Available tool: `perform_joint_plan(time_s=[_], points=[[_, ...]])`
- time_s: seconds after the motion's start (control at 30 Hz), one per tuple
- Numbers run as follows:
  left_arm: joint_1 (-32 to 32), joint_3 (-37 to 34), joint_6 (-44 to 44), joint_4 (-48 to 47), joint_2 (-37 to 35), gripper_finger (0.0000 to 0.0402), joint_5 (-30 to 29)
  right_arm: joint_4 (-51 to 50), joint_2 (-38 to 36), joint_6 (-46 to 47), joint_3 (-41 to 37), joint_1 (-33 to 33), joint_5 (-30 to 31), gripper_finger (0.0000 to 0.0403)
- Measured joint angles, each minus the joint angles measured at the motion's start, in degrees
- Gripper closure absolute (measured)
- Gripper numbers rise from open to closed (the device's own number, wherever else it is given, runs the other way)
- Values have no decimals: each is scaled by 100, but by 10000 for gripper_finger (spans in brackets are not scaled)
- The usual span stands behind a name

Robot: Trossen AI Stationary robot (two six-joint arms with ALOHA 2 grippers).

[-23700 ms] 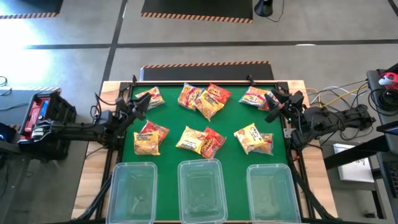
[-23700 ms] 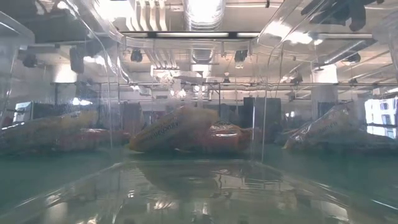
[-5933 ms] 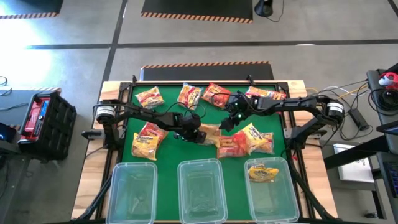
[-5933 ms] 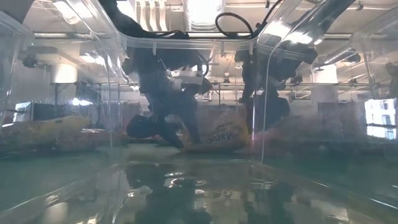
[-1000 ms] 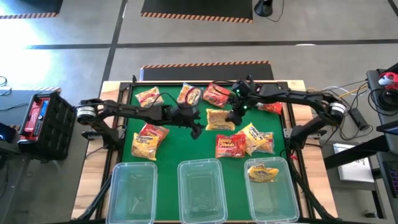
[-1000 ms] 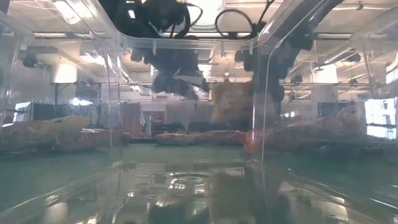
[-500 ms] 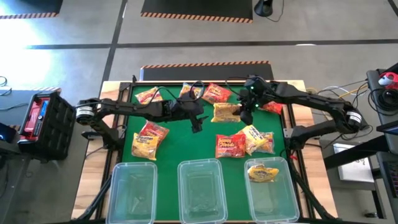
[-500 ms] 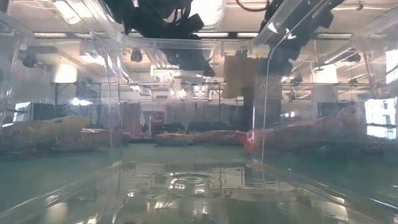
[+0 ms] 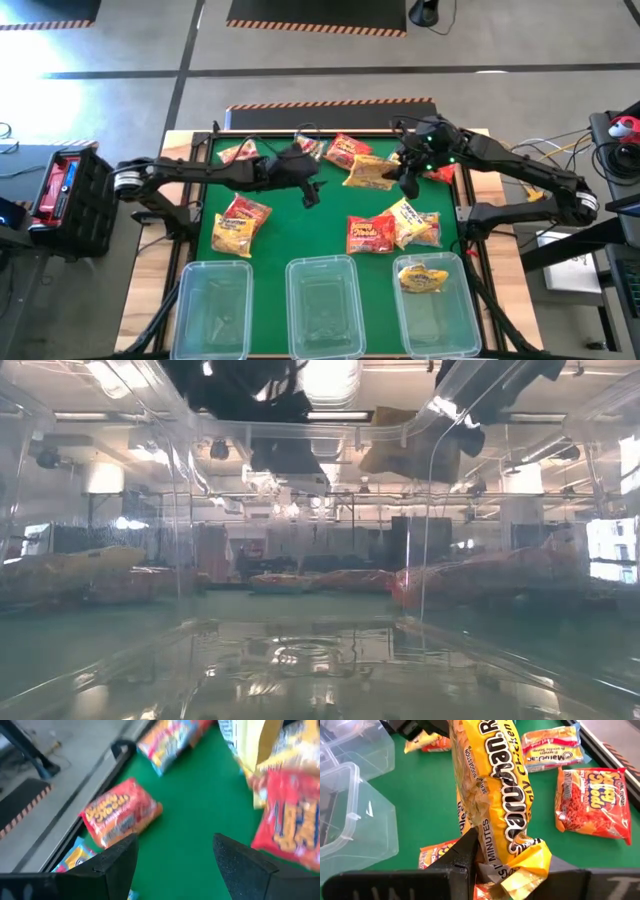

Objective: Sort Maruchan noodles
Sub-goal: Put the yellow noodle pack into the right transparent bin

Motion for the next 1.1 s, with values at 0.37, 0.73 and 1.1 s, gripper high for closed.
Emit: perform_joint_plan(time_s=[0.37, 0.73, 1.1], points=[[331, -1828, -412, 4372, -320, 162, 1020, 347, 228, -378, 0, 1, 2, 326], [305, -915, -78, 2841, -316, 162, 1403, 1126, 672, -594, 0, 1, 0, 326], [307, -896, -1, 2843, -312, 162, 1489, 1901, 741, -816, 0, 1, 0, 326]])
